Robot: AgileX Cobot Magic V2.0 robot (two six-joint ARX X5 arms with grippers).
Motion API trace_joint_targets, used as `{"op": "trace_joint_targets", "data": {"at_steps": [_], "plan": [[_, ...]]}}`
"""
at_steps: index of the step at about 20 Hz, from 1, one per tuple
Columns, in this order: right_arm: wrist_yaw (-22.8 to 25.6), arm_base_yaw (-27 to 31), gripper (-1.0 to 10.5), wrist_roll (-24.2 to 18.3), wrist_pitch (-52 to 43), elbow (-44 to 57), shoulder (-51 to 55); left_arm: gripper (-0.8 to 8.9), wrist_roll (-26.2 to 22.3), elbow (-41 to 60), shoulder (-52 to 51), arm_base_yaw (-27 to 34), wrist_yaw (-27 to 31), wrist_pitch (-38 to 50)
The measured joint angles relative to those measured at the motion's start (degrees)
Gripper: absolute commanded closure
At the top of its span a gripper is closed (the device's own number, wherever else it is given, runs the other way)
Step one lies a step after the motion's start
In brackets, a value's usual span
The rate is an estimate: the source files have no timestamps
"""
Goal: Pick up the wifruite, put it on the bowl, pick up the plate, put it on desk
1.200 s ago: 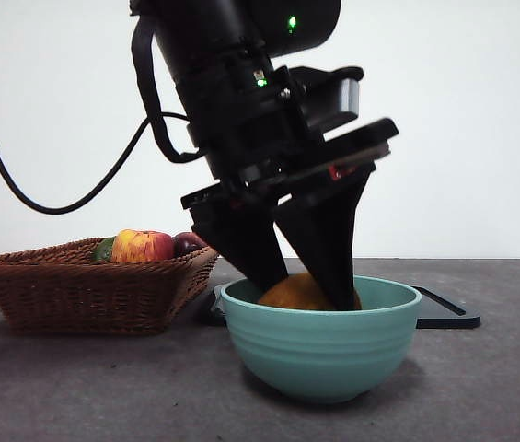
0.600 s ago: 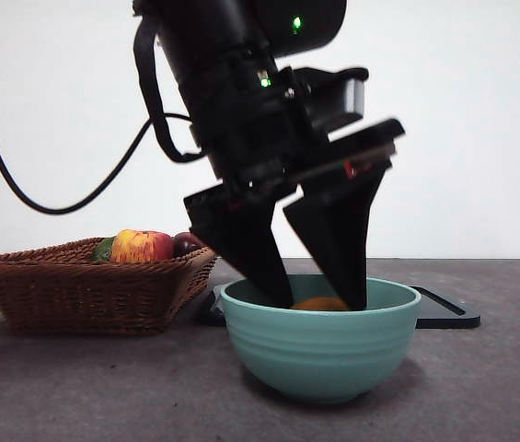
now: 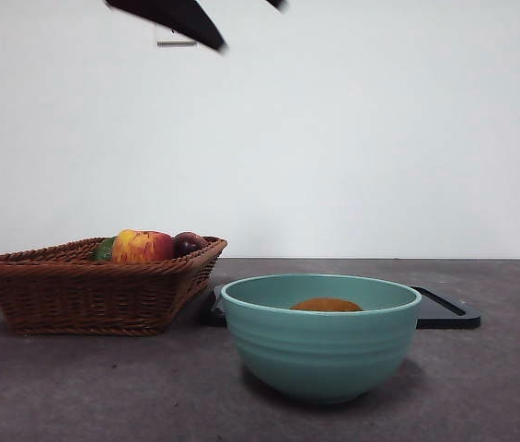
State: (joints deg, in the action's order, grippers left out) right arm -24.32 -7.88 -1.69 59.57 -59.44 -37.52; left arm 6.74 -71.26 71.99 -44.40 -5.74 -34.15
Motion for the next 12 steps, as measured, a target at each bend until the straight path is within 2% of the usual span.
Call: {"op": "trace_joint_targets", "data": {"at_steps": [4, 8, 12], "plan": [[0.0, 0.0, 5.5, 0.0, 0.0, 0.0, 0.0, 4.69, 0.02, 0.5, -6.01, 6.29, -0.15, -4.74], [0.02, 0.0, 5.5, 0.0, 0.0, 0.0, 0.0, 4.69, 0.13, 8.37, -13.97, 10.47, -1.29, -5.16], [0.02, 0.0, 5.5, 0.0, 0.0, 0.0, -0.13, 4.69, 0.42, 18.45, -21.49, 11.28, -10.32, -5.73]]}}
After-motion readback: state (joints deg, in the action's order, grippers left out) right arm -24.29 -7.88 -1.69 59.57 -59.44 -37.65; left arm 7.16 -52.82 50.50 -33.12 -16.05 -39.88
